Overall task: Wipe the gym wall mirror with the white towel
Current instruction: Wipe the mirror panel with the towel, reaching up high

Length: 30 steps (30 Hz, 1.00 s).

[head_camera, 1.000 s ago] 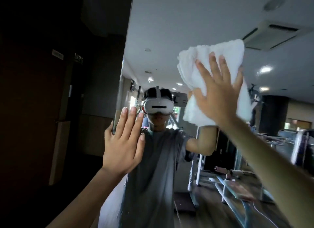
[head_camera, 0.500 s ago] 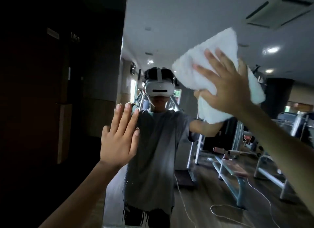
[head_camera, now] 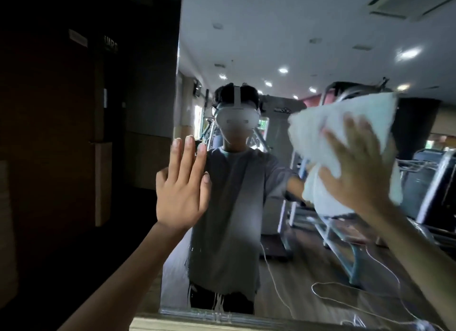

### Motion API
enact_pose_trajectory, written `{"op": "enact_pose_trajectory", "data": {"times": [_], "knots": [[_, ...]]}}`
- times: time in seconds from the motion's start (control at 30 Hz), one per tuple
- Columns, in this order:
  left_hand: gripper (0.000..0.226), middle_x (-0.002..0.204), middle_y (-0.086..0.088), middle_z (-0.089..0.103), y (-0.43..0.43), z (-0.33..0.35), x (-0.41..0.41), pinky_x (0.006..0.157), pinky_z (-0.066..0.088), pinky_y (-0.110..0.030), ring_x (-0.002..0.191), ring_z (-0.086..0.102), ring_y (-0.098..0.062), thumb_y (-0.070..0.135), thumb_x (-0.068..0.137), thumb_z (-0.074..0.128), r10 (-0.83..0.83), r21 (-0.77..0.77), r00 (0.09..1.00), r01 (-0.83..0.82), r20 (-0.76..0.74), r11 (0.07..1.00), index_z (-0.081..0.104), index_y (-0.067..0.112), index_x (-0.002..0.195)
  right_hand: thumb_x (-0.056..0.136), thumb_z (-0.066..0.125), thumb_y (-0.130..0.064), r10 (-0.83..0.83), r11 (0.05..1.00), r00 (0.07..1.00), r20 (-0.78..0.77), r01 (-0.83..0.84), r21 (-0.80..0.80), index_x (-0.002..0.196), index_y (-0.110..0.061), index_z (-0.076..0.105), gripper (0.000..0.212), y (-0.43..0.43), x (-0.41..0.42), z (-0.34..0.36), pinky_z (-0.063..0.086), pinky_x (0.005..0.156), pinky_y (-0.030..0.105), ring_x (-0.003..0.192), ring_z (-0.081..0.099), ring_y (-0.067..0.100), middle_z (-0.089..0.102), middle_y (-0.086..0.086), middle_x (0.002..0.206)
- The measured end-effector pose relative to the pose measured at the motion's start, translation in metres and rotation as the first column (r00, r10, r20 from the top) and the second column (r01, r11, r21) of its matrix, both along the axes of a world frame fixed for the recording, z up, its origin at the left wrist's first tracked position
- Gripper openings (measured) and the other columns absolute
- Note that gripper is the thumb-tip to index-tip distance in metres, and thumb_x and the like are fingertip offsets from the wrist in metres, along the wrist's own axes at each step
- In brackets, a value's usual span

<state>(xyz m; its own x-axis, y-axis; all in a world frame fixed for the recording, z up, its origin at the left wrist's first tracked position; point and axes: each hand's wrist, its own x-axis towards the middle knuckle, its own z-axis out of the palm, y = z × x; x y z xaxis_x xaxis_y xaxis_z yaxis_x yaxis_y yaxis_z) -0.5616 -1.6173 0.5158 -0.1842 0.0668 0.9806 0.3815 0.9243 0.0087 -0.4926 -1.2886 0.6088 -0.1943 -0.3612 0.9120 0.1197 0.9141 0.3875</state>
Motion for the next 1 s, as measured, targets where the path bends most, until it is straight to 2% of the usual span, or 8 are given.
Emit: {"op": "enact_pose_trajectory", "data": {"times": [0.13,0.2,0.27,0.37,0.53,0.73,0.83,1.0], "knots": [[0.061,0.165,-0.011,0.023,-0.003,0.0,-0.002,0.085,0.042,-0.042,0.154,0.016,-0.028,0.032,0.101,0.037,0.008,-0.018,1.0,-0.008,-0.021,1.0,0.023,0.017,0.158,0.091,0.041,-0.05,0.067,0.853,0.989,-0.131,-0.125,-0.506,0.156,-0.021,0.028,0.073,-0.088,-0.016,-0.007,0.004,0.114,0.066,0.152,0.016,0.034,0.018,0.014,0.165],[0.058,0.163,-0.013,0.027,-0.008,0.002,-0.004,0.093,0.043,-0.045,0.153,0.02,-0.03,0.033,0.103,0.034,-0.003,-0.044,0.999,0.001,-0.044,0.999,0.027,0.016,0.157,0.089,0.044,-0.047,0.102,0.908,0.992,-0.08,-0.126,-0.399,0.156,-0.019,0.027,0.074,-0.132,-0.02,-0.04,0.011,0.112,0.071,0.152,0.017,0.035,0.019,0.017,0.164],[0.058,0.163,-0.014,0.026,-0.014,0.002,-0.006,0.109,0.037,-0.051,0.153,0.018,-0.031,0.034,0.103,0.033,0.006,-0.08,0.998,-0.011,-0.057,0.997,0.025,0.016,0.158,0.09,0.044,-0.045,0.074,0.995,0.995,0.061,-0.069,-0.078,0.157,-0.023,0.028,0.072,-0.151,-0.018,-0.091,0.015,0.114,0.071,0.153,0.015,0.034,0.016,0.016,0.165],[0.06,0.166,-0.01,0.018,-0.016,0.001,-0.006,0.122,0.015,-0.053,0.155,0.011,-0.029,0.036,0.104,0.034,0.033,-0.086,0.999,-0.035,-0.033,0.996,0.021,0.019,0.159,0.09,0.049,-0.049,0.007,0.972,0.989,0.151,-0.042,0.233,0.157,-0.03,0.027,0.074,-0.118,-0.009,-0.149,0.015,0.116,0.065,0.153,0.015,0.029,0.019,0.008,0.166],[0.06,0.165,-0.012,0.02,-0.007,-0.004,-0.004,0.121,0.011,-0.04,0.154,0.012,-0.031,0.032,0.102,0.037,0.035,-0.046,0.999,-0.037,-0.039,0.998,0.024,0.015,0.158,0.08,0.052,-0.045,0.016,1.0,0.999,0.051,-0.017,0.014,0.153,-0.032,0.033,0.076,-0.043,0.0,-0.122,0.025,0.11,0.065,0.151,0.021,0.029,0.022,0.007,0.164],[0.059,0.164,-0.015,0.023,-0.003,-0.007,-0.002,0.106,0.035,-0.047,0.154,0.015,-0.031,0.031,0.103,0.032,0.019,-0.027,0.997,-0.021,-0.075,0.999,0.021,0.013,0.159,0.085,0.047,-0.052,0.034,0.9,0.995,-0.094,-0.072,-0.43,0.153,-0.027,0.032,0.074,-0.114,-0.018,-0.047,0.018,0.112,0.055,0.149,0.023,0.032,0.027,0.016,0.162],[0.057,0.163,-0.016,0.026,0.0,-0.012,-0.002,0.101,0.042,-0.05,0.152,0.021,-0.032,0.031,0.104,0.031,0.003,-0.028,0.996,-0.005,-0.084,1.0,0.025,0.012,0.158,0.086,0.048,-0.051,0.044,0.926,0.998,-0.036,-0.054,-0.375,0.155,-0.027,0.033,0.075,-0.143,-0.019,-0.085,0.022,0.112,0.06,0.151,0.024,0.031,0.027,0.014,0.163],[0.059,0.165,-0.013,0.02,-0.004,-0.028,0.002,0.092,0.038,-0.046,0.155,0.012,-0.027,0.034,0.104,0.028,-0.031,-0.032,0.999,0.03,-0.017,0.999,0.016,0.017,0.16,0.092,0.047,-0.052,0.074,0.995,0.987,0.143,-0.082,0.053,0.154,-0.033,0.034,0.066,-0.115,-0.011,-0.199,0.035,0.105,0.059,0.15,0.028,0.025,0.027,0.006,0.164]]}}
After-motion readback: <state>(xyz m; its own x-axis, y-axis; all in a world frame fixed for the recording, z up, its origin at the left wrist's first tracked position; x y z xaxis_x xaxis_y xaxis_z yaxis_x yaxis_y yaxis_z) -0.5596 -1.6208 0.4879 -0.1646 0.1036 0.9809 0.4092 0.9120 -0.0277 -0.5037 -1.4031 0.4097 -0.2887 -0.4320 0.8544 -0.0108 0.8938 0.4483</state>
